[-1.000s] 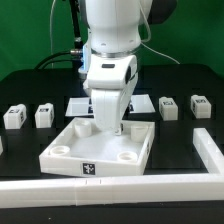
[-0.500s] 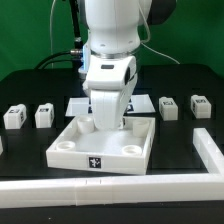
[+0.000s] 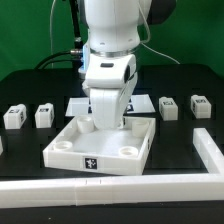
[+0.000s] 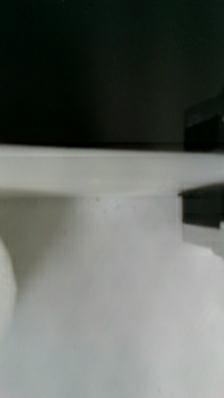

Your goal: Assemble one leg

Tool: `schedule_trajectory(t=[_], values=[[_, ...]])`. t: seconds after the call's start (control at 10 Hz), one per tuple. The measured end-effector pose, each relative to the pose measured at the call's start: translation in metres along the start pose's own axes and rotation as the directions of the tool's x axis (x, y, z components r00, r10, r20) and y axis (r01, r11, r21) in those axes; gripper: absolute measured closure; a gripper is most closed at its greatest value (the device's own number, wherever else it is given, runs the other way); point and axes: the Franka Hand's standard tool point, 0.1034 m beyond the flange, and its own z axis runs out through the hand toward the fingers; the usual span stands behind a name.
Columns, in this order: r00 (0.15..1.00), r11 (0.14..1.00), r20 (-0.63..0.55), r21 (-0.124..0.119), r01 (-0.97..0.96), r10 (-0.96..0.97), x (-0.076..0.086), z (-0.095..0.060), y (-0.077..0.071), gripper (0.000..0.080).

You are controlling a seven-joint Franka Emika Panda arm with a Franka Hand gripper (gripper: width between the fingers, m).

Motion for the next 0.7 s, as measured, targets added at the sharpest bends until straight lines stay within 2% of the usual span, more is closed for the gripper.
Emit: schedule_trajectory(t=[0.3,0.4,0.7], values=[[1.0,1.0,0.0,-0.001,0.0,0.0,0.0,0.0,0.0,0.0727],[0.999,0.999,0.005,-0.006,0.038,-0.038,0.006,0.0,0.0,0.0727],[0.984,0.984,0.026,-0.017,0.177,-0.176,0.038,0.002,-0.002,0.0727]])
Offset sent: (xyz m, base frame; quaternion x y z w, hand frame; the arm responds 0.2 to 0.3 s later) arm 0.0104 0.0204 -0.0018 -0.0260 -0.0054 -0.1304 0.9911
